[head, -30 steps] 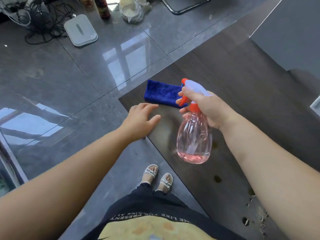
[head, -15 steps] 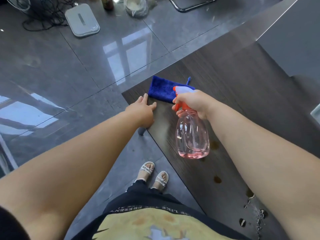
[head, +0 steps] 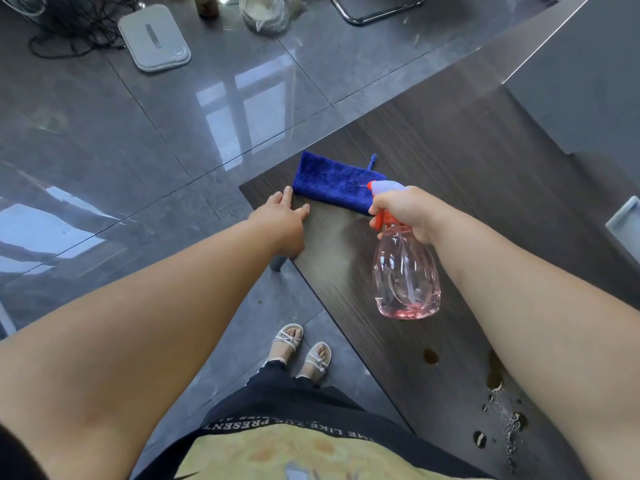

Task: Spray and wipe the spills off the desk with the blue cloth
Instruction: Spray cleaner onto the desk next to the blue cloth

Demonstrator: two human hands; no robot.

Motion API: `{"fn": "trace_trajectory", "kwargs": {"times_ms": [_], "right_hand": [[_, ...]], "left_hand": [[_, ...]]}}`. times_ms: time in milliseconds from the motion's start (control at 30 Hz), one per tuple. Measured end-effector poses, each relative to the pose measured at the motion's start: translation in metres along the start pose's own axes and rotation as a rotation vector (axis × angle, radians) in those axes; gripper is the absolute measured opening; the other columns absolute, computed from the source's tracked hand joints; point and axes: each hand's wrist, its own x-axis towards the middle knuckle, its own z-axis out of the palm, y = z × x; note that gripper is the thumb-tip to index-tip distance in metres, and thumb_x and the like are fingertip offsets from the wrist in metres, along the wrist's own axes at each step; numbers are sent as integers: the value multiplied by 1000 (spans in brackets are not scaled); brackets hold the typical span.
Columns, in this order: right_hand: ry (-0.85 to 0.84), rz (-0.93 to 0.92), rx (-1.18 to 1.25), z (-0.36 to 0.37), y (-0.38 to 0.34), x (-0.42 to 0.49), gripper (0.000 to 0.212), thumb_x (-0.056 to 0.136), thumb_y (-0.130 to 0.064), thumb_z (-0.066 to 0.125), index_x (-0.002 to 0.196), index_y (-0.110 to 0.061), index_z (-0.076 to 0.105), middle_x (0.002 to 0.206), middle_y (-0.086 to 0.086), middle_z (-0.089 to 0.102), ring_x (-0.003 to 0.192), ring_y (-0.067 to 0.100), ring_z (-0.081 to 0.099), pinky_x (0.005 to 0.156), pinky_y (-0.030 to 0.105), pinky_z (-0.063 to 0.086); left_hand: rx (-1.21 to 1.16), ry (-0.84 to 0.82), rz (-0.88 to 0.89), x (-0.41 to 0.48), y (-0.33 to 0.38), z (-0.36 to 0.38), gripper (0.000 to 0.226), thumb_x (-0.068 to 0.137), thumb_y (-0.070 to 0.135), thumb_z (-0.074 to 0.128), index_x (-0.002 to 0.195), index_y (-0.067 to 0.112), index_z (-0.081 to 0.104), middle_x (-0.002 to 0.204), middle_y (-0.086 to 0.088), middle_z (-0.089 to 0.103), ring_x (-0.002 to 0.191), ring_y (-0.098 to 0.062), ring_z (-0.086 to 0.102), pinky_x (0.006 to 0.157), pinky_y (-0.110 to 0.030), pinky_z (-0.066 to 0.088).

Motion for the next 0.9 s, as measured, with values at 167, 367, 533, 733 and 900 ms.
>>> {"fn": "trace_trajectory", "kwargs": {"times_ms": [167,367,533,733,900], "right_hand": [[-4,7,53,-8,3,-6,33,85,-4,53,116,-17,52,72,12,57,61,18,53,66,34,47],[-34,-4,-25,-8,-3,-7,41,80,-8,54,120,-15,54,76,13,61,72,25,53,77,40,48],[-96,-21,-15,9,-13,-7,35,84,-6,55,118,-1,54,81,12,59,64,20,53,68,33,51],[-129,-42,-59,33,-24,-4,33,83,-11,56,115,-15,52,84,11,58,65,20,54,66,32,49],[-74,-56,-15,34,-27,0,16,82,-8,55,98,-11,55,76,10,58,68,20,52,70,35,48]], "left_hand": [[7,4,-11,-4,4,0,83,90,34,57,151,30,1,158,-8,-17,147,-26,-6,111,-46,31],[25,-2,-9,-7,6,-3,84,89,28,57,151,30,0,157,-8,-19,147,-25,-7,110,-45,33],[31,-32,6,-8,4,-8,83,90,28,56,151,31,1,158,-7,-18,146,-26,-7,113,-47,30],[55,-15,13,-8,0,-7,80,88,27,52,151,33,2,158,-5,-16,146,-24,-4,109,-45,35],[70,-12,28,-10,-3,-9,79,88,26,51,150,35,3,158,-5,-15,146,-24,-2,106,-42,38]]}}
